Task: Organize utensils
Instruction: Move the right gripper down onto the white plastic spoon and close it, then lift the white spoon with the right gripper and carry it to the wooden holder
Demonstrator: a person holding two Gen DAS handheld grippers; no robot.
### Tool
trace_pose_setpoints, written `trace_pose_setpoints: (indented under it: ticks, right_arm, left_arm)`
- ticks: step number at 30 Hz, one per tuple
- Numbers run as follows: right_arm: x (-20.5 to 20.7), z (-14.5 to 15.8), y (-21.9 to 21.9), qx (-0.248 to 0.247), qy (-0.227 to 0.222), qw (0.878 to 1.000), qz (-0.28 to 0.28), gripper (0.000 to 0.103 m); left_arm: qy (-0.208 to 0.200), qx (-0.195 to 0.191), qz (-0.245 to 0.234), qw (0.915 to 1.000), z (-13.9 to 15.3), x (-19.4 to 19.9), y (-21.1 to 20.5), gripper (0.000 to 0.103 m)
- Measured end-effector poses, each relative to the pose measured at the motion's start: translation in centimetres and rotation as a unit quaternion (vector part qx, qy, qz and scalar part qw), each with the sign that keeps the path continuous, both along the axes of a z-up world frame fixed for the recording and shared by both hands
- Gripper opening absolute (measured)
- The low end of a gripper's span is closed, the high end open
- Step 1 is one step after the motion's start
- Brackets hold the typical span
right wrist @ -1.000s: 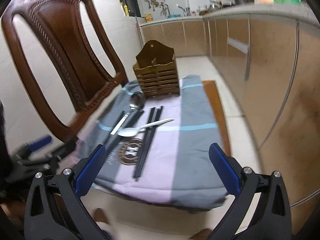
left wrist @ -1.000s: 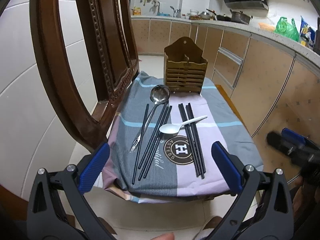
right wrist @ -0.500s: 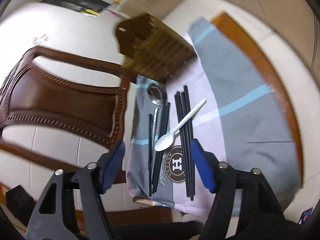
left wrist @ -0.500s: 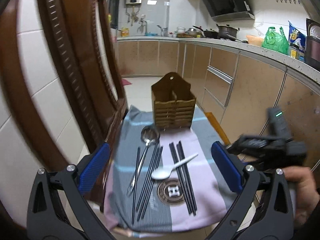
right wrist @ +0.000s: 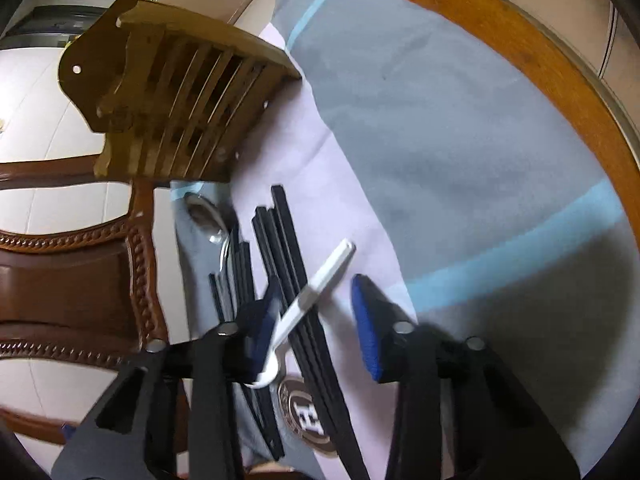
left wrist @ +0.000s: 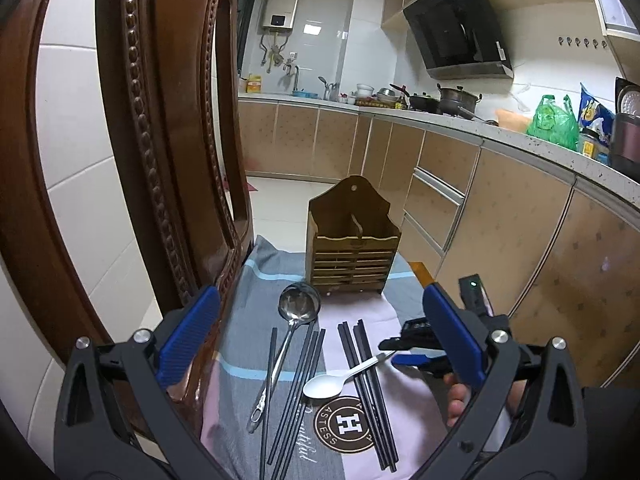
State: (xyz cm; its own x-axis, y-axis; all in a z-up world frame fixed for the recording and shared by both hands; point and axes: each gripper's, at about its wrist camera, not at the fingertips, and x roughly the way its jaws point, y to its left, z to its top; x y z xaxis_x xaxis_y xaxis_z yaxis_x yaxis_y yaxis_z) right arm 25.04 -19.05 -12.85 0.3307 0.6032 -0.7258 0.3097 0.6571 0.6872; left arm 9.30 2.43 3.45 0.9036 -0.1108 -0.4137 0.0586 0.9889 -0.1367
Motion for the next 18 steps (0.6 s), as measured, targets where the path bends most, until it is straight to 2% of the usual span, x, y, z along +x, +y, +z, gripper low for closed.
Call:
trace_pose_setpoints:
  ticks: [4, 8, 12, 14, 18]
  right_arm:
    - [1.5, -0.3, 0.7, -0.033, -0.010, 0.999, 0.001, 0.014]
    - [2.2, -0.9, 0.9, -0.025, -0.013, 1.000, -0.001, 0.013]
    - [1.8, -0.6, 0.8, 0.007, -0.027, 1.000, -0.002, 0.010]
    - [1.1, 0.7, 0.8, 0.018, -0.045, 0.999, 0.004, 0.008]
    - [-1.1, 5.5, 1.4, 0.015, -0.128, 0.991, 0.037, 0.007]
  left_arm:
    - [0.000, 0.004, 0.001, 1.0000, -0.2, 0.0, 0.4, 0.100]
    - [0.005, -0.008, 0.010, 0.9999, -0.3, 0.4, 1.5, 0.100]
    - [0.008, -0.021, 0.018, 0.9996, -0.3, 0.4, 2.4, 0.100]
    - [0.011, -0.018, 0.019, 0.9996, -0.5, 0.5, 2.5, 0.100]
    - [0.012, -0.004, 0.021, 0.9997, -0.7, 0.5, 2.1, 0.100]
